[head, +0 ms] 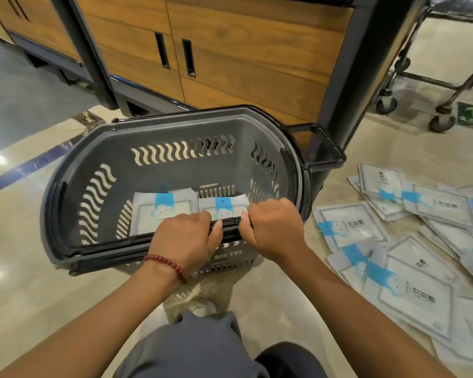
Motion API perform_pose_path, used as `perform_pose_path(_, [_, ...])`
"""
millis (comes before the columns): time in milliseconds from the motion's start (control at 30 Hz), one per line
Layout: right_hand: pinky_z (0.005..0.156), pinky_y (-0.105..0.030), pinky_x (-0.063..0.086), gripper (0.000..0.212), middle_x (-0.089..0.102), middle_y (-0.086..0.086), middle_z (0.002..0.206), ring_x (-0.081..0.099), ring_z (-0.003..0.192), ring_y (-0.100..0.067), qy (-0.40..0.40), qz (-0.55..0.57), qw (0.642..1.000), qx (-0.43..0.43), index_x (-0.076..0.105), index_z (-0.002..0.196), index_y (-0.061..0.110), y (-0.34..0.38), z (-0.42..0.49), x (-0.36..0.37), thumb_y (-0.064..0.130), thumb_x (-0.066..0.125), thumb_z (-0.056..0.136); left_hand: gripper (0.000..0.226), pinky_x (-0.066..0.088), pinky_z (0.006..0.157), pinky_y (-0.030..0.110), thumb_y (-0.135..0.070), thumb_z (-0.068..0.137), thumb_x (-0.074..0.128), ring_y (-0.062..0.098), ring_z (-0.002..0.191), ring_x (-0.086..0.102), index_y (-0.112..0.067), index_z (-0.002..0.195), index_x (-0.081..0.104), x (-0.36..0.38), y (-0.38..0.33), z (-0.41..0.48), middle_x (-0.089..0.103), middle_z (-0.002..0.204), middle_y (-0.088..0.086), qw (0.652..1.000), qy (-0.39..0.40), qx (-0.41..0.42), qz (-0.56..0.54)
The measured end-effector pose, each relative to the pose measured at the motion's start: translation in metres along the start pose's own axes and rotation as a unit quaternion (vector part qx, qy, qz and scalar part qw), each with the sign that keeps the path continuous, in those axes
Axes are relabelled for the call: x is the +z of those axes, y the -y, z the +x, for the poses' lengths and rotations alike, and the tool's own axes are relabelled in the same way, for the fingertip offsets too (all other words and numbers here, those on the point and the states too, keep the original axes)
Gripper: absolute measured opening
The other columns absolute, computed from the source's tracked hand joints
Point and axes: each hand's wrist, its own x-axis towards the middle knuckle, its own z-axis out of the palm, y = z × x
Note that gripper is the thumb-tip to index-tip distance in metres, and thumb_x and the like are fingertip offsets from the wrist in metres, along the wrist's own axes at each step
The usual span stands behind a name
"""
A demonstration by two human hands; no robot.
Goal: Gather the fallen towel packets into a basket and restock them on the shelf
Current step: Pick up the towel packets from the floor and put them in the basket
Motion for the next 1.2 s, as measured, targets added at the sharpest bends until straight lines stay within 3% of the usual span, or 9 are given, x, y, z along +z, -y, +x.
perform_pose_path(100, [0.052, -0.03, 0.031, 0.043, 0.054, -0.003, 0.051, 0.044, 0.046, -0.02, 0.033, -0.01, 0.999, 0.027, 0.057, 0.057, 0.013, -0.012, -0.026, -0.02, 0.033, 0.035, 0.088, 0.038, 0.03, 0.056, 0.03, -0.051, 0.091, 0.011, 0.015, 0.062, 0.044, -0.025, 0.08, 0.036, -0.007, -0.028, -0.006, 0.056, 0.075, -0.005, 1.0, 0.01, 0.023, -0.009])
perform_pose_path(300, [0.051, -0.026, 0.024, 0.039, 0.034, 0.003, 0.046, 0.027, 0.044, -0.016, -0.013, -0.023, 0.995, 0.094, 0.047, 0.05, 0.016, -0.041, -0.049, -0.035, 0.032, 0.038, 0.085, 0.039, 0.032, 0.053, 0.029, -0.051, 0.089, 0.012, 0.015, 0.059, 0.042, -0.024, 0.078, 0.038, -0.01, -0.066, 0.007, 0.042, 0.067, -0.008, 0.998, 0.0, 0.064, -0.025])
perform_pose_path(433, [0.052, -0.028, 0.023, 0.037, 0.044, 0.0, 0.046, 0.028, 0.047, -0.017, -0.019, -0.025, 0.992, 0.119, 0.048, 0.05, 0.015, -0.048, -0.054, -0.028, 0.033, 0.042, 0.082, 0.041, 0.028, 0.05, 0.029, -0.052, 0.085, 0.006, 0.012, 0.055, 0.039, -0.025, 0.075, 0.035, -0.005, -0.072, 0.017, 0.034, 0.06, -0.011, 0.997, 0.025, 0.073, -0.008])
perform_pose_path(600, [0.052, -0.029, 0.024, 0.035, 0.045, -0.002, 0.047, 0.033, 0.046, -0.018, -0.029, -0.018, 0.993, 0.116, 0.048, 0.052, 0.014, -0.051, -0.055, -0.025, 0.032, 0.044, 0.081, 0.042, 0.029, 0.054, 0.029, -0.053, 0.086, 0.006, 0.013, 0.063, 0.043, -0.026, 0.078, 0.037, -0.002, -0.072, 0.021, 0.045, 0.07, -0.009, 0.997, 0.026, 0.071, -0.011])
perform_pose_path(767, [0.06, -0.033, 0.021, 0.035, 0.058, -0.003, 0.066, 0.051, 0.063, -0.022, 0.096, -0.003, 0.991, 0.096, 0.056, 0.07, 0.014, -0.054, -0.05, -0.037, 0.035, 0.038, 0.092, 0.033, 0.042, 0.058, 0.031, -0.043, 0.092, 0.032, 0.017, 0.07, 0.056, -0.022, 0.088, 0.057, -0.011, -0.078, 0.015, 0.06, 0.077, -0.003, 0.991, -0.008, 0.06, -0.123])
perform_pose_path(833, [0.063, -0.031, 0.022, 0.028, 0.06, -0.003, 0.077, 0.052, 0.073, -0.022, 0.097, 0.029, 0.989, 0.109, 0.057, 0.08, 0.014, -0.055, -0.056, -0.05, 0.032, 0.041, 0.093, 0.023, 0.047, 0.067, 0.033, -0.032, 0.091, 0.044, 0.022, 0.08, 0.06, -0.017, 0.097, 0.061, -0.019, -0.09, 0.008, 0.065, 0.086, 0.002, 0.973, -0.044, 0.09, -0.208])
perform_pose_path(967, [0.067, -0.036, 0.038, 0.014, 0.059, -0.006, 0.085, 0.053, 0.078, -0.025, 0.041, 0.083, 0.969, 0.227, 0.058, 0.087, 0.011, -0.061, -0.117, -0.082, 0.022, 0.049, 0.088, 0.033, 0.042, 0.08, 0.028, -0.03, 0.083, 0.05, 0.018, 0.094, 0.056, -0.013, 0.109, 0.062, -0.041, -0.131, 0.003, 0.066, 0.102, 0.003, 0.937, -0.086, 0.214, -0.262])
perform_pose_path(1067, [0.073, -0.041, 0.047, 0.021, 0.062, -0.009, 0.097, 0.057, 0.089, -0.029, 0.091, 0.075, 0.927, 0.355, 0.061, 0.1, 0.01, -0.069, -0.204, -0.094, 0.021, 0.046, 0.089, 0.036, 0.045, 0.08, 0.027, -0.033, 0.086, 0.049, 0.018, 0.096, 0.06, -0.019, 0.117, 0.06, -0.039, -0.173, 0.001, 0.066, 0.108, -0.002, 0.926, 0.042, 0.279, -0.251])
perform_pose_path(1200, [0.081, -0.03, 0.045, 0.028, 0.06, -0.004, 0.114, 0.056, 0.103, -0.022, 0.146, 0.086, 0.813, 0.557, 0.058, 0.115, 0.014, -0.065, -0.333, -0.088, 0.024, 0.044, 0.093, 0.033, 0.046, 0.085, 0.023, -0.023, 0.088, 0.057, 0.012, 0.097, 0.06, -0.021, 0.121, 0.056, 0.006, -0.231, -0.006, 0.063, 0.115, -0.003, 0.88, 0.289, 0.317, -0.201])
